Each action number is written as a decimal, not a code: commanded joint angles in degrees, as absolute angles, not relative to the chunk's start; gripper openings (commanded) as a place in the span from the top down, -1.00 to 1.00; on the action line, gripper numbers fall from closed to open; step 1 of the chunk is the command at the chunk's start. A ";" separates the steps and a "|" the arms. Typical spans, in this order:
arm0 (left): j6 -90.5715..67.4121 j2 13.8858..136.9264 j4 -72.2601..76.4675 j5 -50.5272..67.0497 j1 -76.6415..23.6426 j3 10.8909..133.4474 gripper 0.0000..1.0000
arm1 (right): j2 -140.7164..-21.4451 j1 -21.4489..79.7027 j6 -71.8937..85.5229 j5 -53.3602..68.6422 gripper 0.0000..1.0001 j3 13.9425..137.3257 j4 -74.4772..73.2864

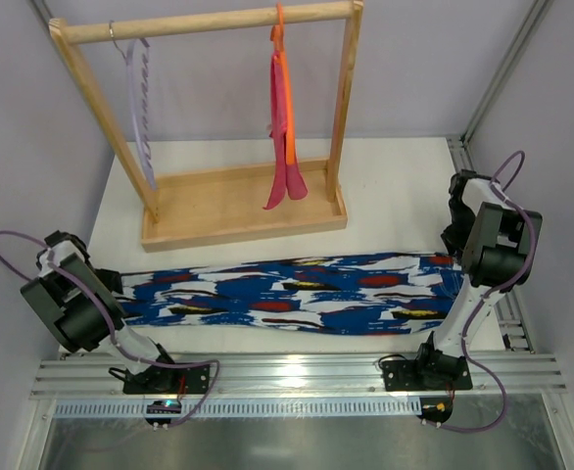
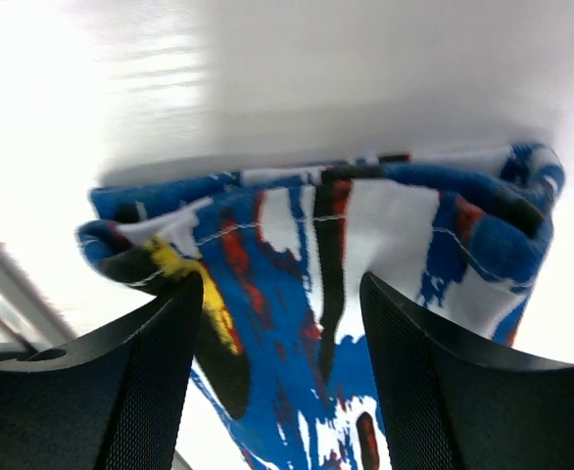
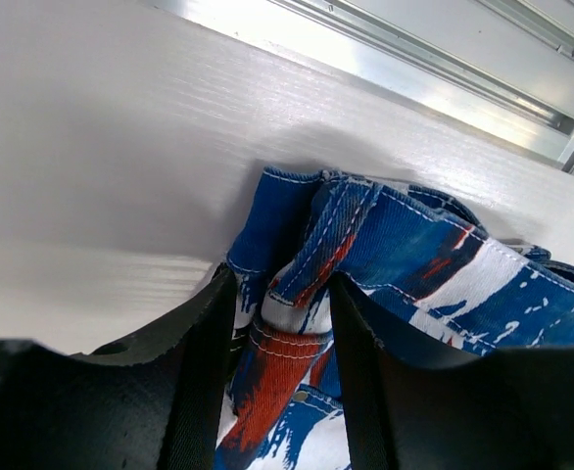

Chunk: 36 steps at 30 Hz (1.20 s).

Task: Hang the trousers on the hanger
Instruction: Fold the trousers

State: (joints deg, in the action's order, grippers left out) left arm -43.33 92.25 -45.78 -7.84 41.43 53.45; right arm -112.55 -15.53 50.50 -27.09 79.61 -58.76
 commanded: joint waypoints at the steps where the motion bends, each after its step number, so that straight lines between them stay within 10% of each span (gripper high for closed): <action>1: -40.70 89.22 -46.67 -14.60 43.42 56.59 -0.33 | -108.84 -16.44 47.22 -29.11 0.08 77.52 -57.67; 13: -40.25 82.52 -36.92 3.39 39.11 53.09 -0.33 | -99.15 -2.22 42.29 -16.54 0.11 86.84 -66.63; 24: -39.81 89.46 -31.12 14.76 37.44 49.22 -0.35 | -73.05 15.21 15.57 25.19 -0.10 53.91 -15.40; 36: -40.78 94.39 -30.23 14.86 37.35 49.57 -0.34 | -84.52 17.05 5.45 39.81 -0.16 53.07 -4.92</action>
State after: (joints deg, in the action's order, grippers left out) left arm -40.56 91.44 -32.95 14.76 37.67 50.35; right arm -81.28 16.71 9.85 35.00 49.56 -10.28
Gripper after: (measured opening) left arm 0.668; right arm 0.582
